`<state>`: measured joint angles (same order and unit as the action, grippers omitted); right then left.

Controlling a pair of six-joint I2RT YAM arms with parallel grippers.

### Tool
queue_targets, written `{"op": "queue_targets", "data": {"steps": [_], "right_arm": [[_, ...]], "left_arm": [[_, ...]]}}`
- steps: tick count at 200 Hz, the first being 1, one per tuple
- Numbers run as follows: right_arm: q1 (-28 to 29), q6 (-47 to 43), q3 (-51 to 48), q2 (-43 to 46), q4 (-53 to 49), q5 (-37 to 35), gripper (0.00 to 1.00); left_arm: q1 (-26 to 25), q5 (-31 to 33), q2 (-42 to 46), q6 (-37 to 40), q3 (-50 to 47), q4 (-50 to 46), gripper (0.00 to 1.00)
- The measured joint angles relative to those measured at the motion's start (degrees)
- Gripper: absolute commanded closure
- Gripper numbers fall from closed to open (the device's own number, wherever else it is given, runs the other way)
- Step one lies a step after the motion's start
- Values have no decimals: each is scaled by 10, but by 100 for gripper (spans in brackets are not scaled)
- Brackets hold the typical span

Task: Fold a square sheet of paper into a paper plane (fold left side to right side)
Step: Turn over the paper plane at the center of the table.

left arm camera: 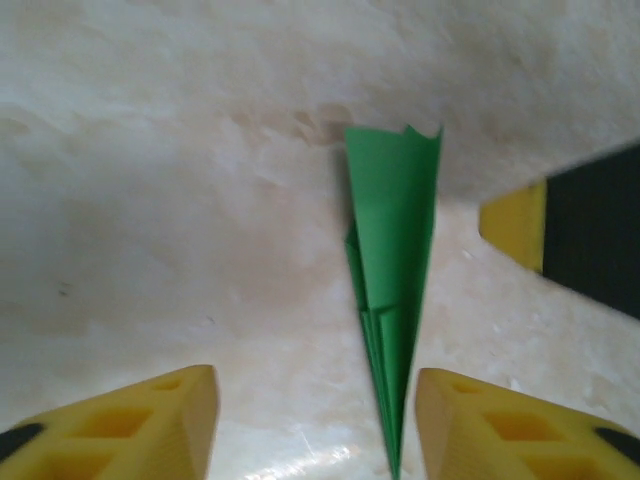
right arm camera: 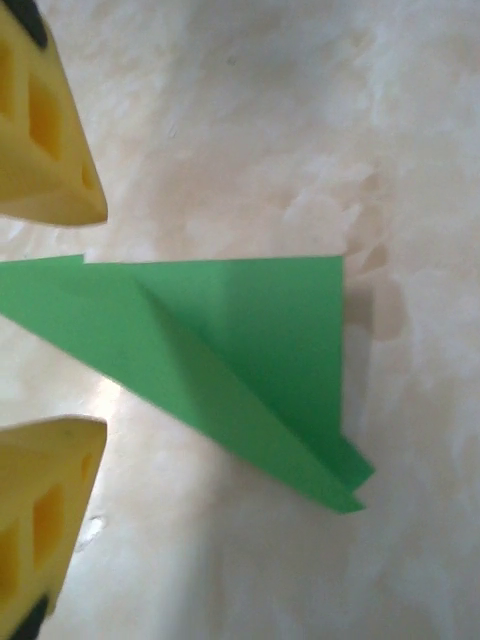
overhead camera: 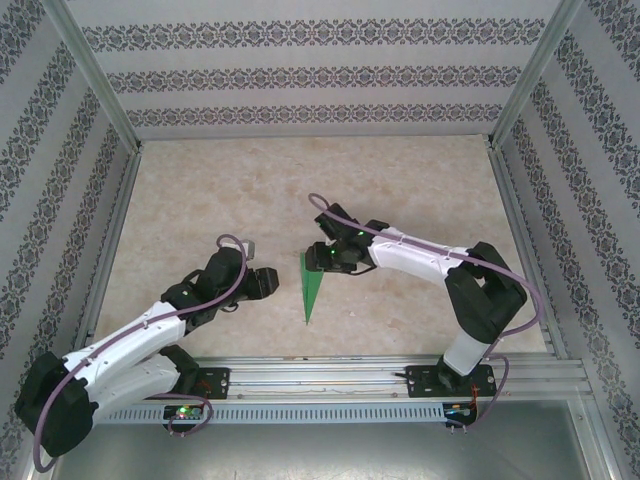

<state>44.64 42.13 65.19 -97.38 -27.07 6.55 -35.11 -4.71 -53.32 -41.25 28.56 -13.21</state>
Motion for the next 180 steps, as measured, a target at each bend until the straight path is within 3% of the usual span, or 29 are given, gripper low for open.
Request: {"op": "queue_targets", "data": {"steps": [22, 52, 142, 157, 180], "right_arm": [[42, 23, 53, -23, -75, -78, 32], [73, 43, 122, -68, -141, -146, 34], [76, 71, 182, -171, -186, -177, 47], [78, 74, 184, -176, -186, -177, 53], [78, 76, 183, -177, -186, -177, 71]], "left_arm": [[0, 39, 16, 12, 0, -13, 33], [4, 79, 48, 22, 0, -31, 26], [4, 115, 96, 35, -13, -70, 23], [4, 114, 96, 35, -14, -73, 23], [4, 114, 96, 35, -14, -73, 22]]}}
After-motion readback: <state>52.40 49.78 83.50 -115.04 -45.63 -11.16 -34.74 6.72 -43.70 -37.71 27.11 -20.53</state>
